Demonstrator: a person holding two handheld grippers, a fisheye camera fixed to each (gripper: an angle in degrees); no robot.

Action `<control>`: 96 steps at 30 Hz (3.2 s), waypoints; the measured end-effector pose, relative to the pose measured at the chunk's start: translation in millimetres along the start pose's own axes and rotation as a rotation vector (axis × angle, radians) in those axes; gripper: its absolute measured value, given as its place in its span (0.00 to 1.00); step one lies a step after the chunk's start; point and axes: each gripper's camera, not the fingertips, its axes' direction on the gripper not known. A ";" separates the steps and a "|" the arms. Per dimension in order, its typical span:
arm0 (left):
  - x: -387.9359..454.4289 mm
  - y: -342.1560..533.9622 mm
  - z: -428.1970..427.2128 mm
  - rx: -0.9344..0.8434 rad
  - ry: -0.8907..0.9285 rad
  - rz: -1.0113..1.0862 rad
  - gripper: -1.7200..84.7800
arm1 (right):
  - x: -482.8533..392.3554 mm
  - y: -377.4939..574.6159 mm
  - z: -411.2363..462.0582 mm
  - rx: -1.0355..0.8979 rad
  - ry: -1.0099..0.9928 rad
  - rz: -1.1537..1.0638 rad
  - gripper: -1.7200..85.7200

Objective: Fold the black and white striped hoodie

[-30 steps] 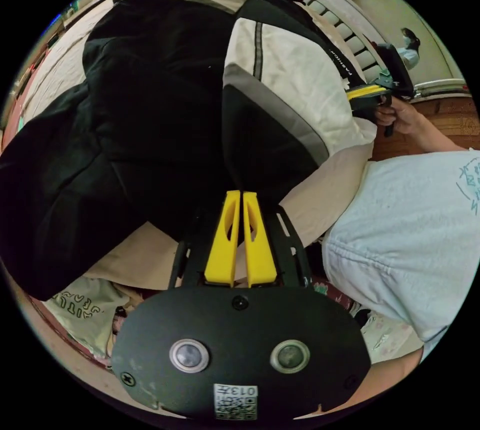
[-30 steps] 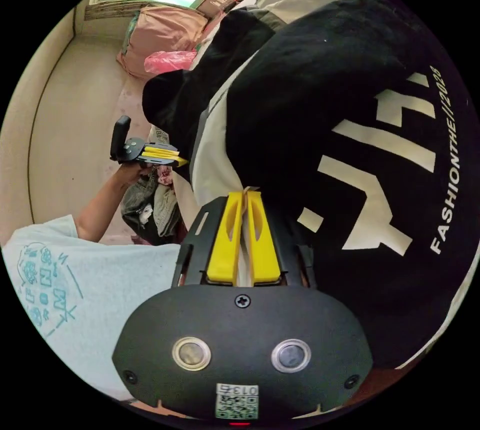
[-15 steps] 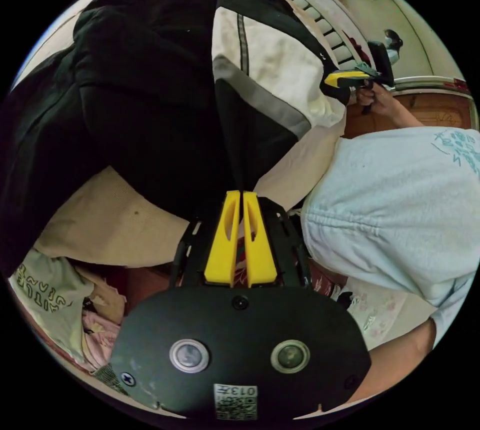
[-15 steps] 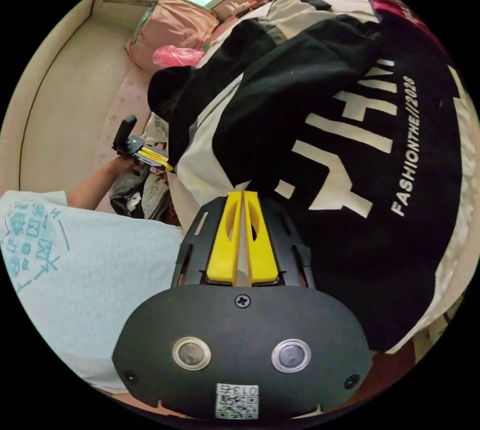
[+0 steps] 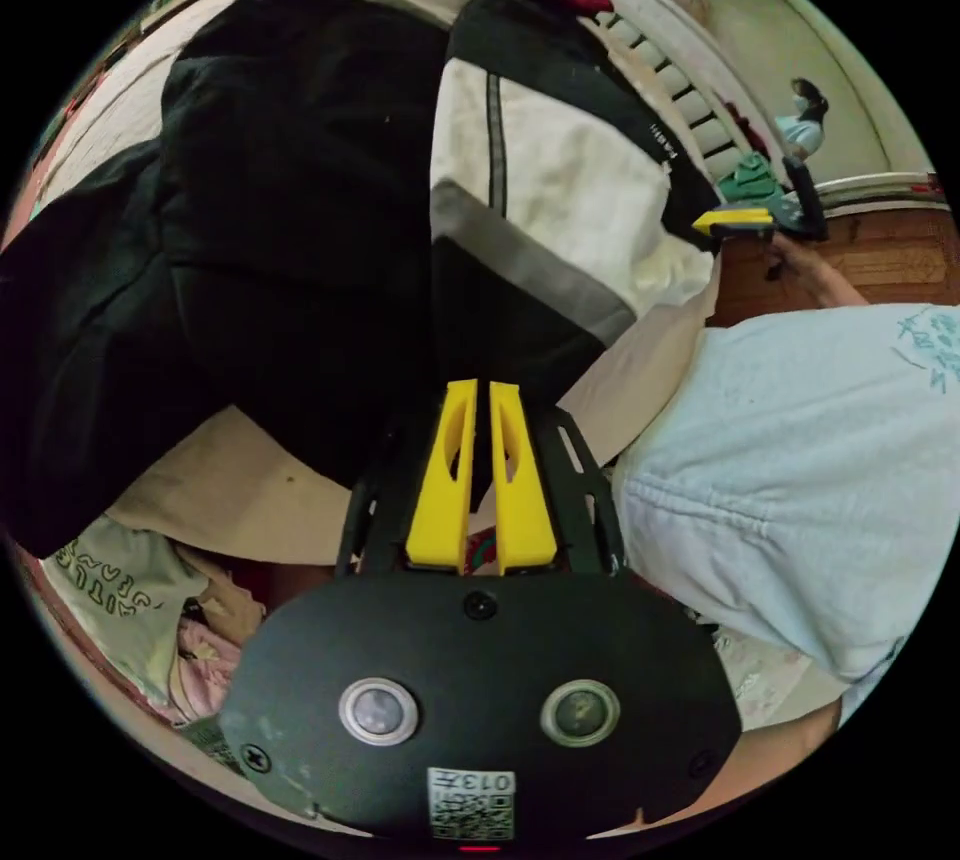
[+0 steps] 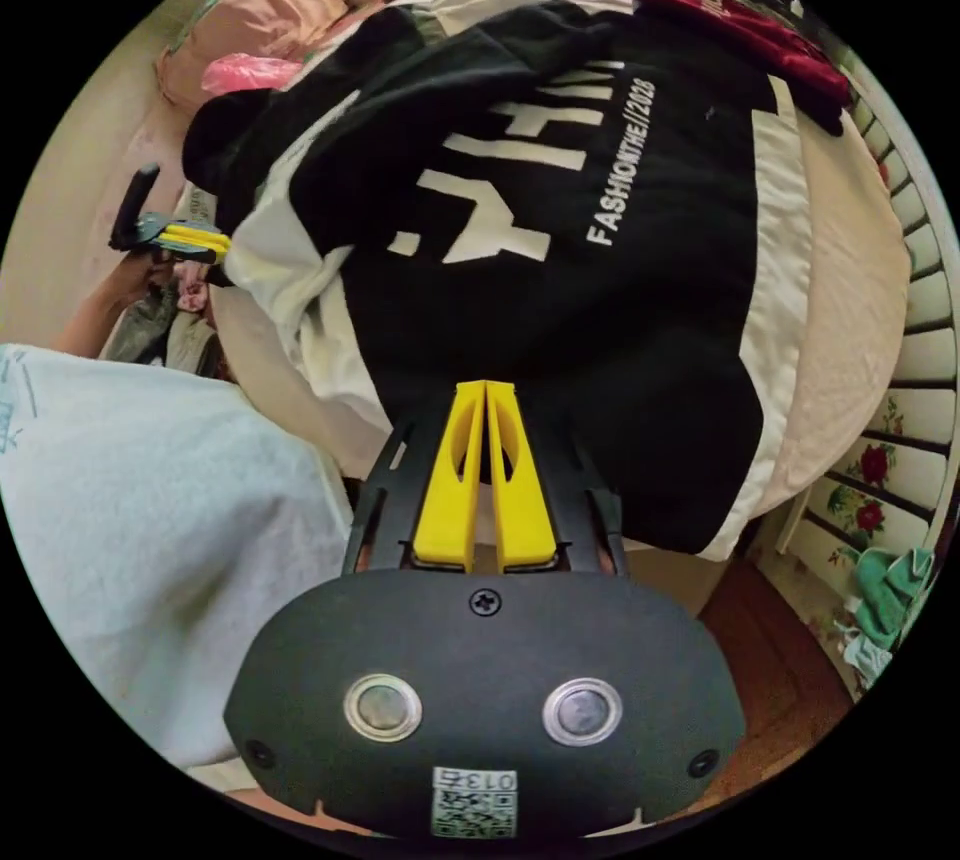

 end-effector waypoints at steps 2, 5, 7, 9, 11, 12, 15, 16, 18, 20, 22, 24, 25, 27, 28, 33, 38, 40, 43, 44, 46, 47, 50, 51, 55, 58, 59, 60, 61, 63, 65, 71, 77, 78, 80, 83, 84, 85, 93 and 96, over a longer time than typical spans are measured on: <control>-3.6 6.3 2.0 -0.022 0.026 -0.049 0.03 | 10.0 1.7 -9.7 0.022 -0.050 0.068 0.02; -1.9 25.2 -9.5 0.033 0.033 -0.058 0.04 | 11.3 8.3 -50.2 0.174 -0.056 0.015 0.03; -1.3 34.4 -23.4 0.130 0.031 -0.085 0.05 | 20.7 2.4 -74.7 0.266 -0.029 0.035 0.05; 1.2 33.8 -36.1 0.237 0.022 -0.131 0.11 | 28.1 -12.1 -83.1 0.308 -0.034 0.049 0.08; 3.2 22.4 -31.7 0.249 0.024 -0.151 0.15 | 33.4 -37.4 -86.3 0.333 -0.071 0.057 0.10; 6.3 12.1 -22.1 0.224 0.017 -0.146 0.16 | 32.1 -59.2 -87.7 0.353 -0.078 0.029 0.11; 14.9 -6.4 8.5 0.126 -0.013 -0.130 0.16 | 34.0 -120.6 -81.9 0.364 -0.064 0.001 0.14; 15.4 -7.5 13.9 0.114 -0.021 -0.134 0.16 | 42.0 -144.7 -76.6 0.346 -0.109 0.023 0.14; 11.9 -4.0 26.2 0.115 -0.032 -0.188 0.13 | 51.8 -174.8 -68.6 0.314 -0.147 0.046 0.15; 8.1 0.1 29.7 0.113 -0.018 -0.221 0.09 | 59.1 -195.6 -62.8 0.292 -0.159 0.074 0.14; 11.1 3.7 34.8 0.097 -0.034 -0.212 0.05 | 67.6 -211.0 -59.3 0.259 -0.201 0.127 0.10; 21.4 7.4 38.2 0.095 -0.070 -0.183 0.03 | 63.5 -214.4 -64.9 0.248 -0.177 0.117 0.08; 24.2 8.4 38.1 0.095 -0.076 -0.177 0.03 | 56.1 -212.5 -75.1 0.286 -0.167 0.074 0.07; 36.8 15.5 29.8 0.132 -0.109 -0.147 0.02 | 37.9 -203.6 -99.5 0.388 -0.125 -0.040 0.06; 39.1 17.8 26.4 0.145 -0.112 -0.143 0.02 | 23.6 -197.1 -116.7 0.453 -0.102 -0.129 0.06; 49.3 37.3 -17.7 0.310 -0.188 -0.151 0.01 | -30.3 -196.6 -184.2 0.695 0.031 -0.360 0.05; 53.6 37.3 -53.5 0.443 -0.321 -0.169 0.01 | -86.5 -248.4 -245.2 0.858 0.173 -0.498 0.06; 47.1 33.7 -55.7 0.462 -0.348 -0.192 0.01 | -108.6 -288.6 -259.5 0.854 0.213 -0.533 0.06; 24.6 21.7 -44.2 0.402 -0.424 -0.253 0.02 | -120.4 -341.8 -254.9 0.794 0.314 -0.465 0.07; 15.4 19.2 -38.3 0.411 -0.399 -0.257 0.02 | -118.0 -350.5 -251.6 0.775 0.305 -0.448 0.07; 2.5 17.4 -29.7 0.395 -0.370 -0.281 0.02 | -97.9 -374.4 -230.5 0.654 0.212 -0.369 0.10; -2.9 20.4 -25.1 0.380 -0.375 -0.299 0.02 | -92.4 -375.5 -225.2 0.628 0.186 -0.359 0.11; -7.1 45.3 -22.1 0.370 -0.342 -0.276 0.05 | -60.8 -348.3 -213.6 0.591 0.091 -0.351 0.13; -8.4 60.1 -22.7 0.374 -0.291 -0.256 0.08 | -46.6 -322.1 -216.6 0.604 0.040 -0.371 0.13; -7.5 99.0 -21.0 0.431 -0.102 -0.162 0.14 | 12.5 -189.4 -219.8 0.631 -0.003 -0.372 0.13; -8.1 97.8 -12.3 0.382 -0.106 -0.145 0.15 | 57.6 -93.7 -205.9 0.556 0.071 -0.200 0.13; -9.0 93.4 -13.3 0.383 -0.088 -0.133 0.15 | 67.5 -73.6 -203.6 0.557 0.084 -0.138 0.13; -9.7 91.6 -19.5 0.398 -0.080 -0.121 0.15 | 86.5 -34.4 -199.4 0.551 0.092 -0.025 0.13; -10.0 92.2 -24.0 0.408 -0.087 -0.116 0.16 | 103.7 1.2 -194.6 0.529 0.119 0.086 0.13; -18.3 100.1 -40.4 0.466 -0.035 -0.104 0.16 | 126.4 47.0 -188.3 0.490 0.147 0.232 0.14; -28.8 100.3 -42.4 0.486 0.045 -0.096 0.18 | 144.2 78.2 -184.7 0.480 0.158 0.331 0.15; -58.0 48.3 -5.2 0.307 0.026 -0.152 0.13 | 188.7 69.0 -168.9 0.473 -0.014 0.416 0.18; -78.3 27.5 -16.7 0.233 0.022 -0.126 0.03 | 202.6 5.3 -161.6 0.366 -0.064 0.304 0.06; -72.5 31.8 -29.2 0.247 0.011 -0.089 0.02 | 195.2 -3.6 -172.6 0.365 -0.025 0.253 0.05; -62.7 49.7 -48.4 0.325 0.019 -0.027 0.02 | 177.7 -10.0 -194.4 0.412 0.045 0.134 0.04; -72.2 88.3 -49.3 0.389 0.107 -0.048 0.02 | 174.2 -16.2 -214.4 0.402 0.040 0.057 0.03; -83.8 98.0 -36.7 0.388 0.145 -0.085 0.02 | 182.1 -22.3 -209.7 0.341 0.033 0.063 0.03; -91.1 99.9 -28.5 0.381 0.172 -0.104 0.02 | 191.5 -30.4 -198.9 0.293 0.006 0.068 0.03; -124.0 57.3 11.9 0.162 0.147 -0.172 0.03 | 196.6 -81.4 -146.4 0.052 0.067 0.064 0.03; -115.8 66.7 -8.0 0.159 0.130 -0.173 0.04 | 189.5 -77.3 -155.3 0.068 0.082 0.062 0.05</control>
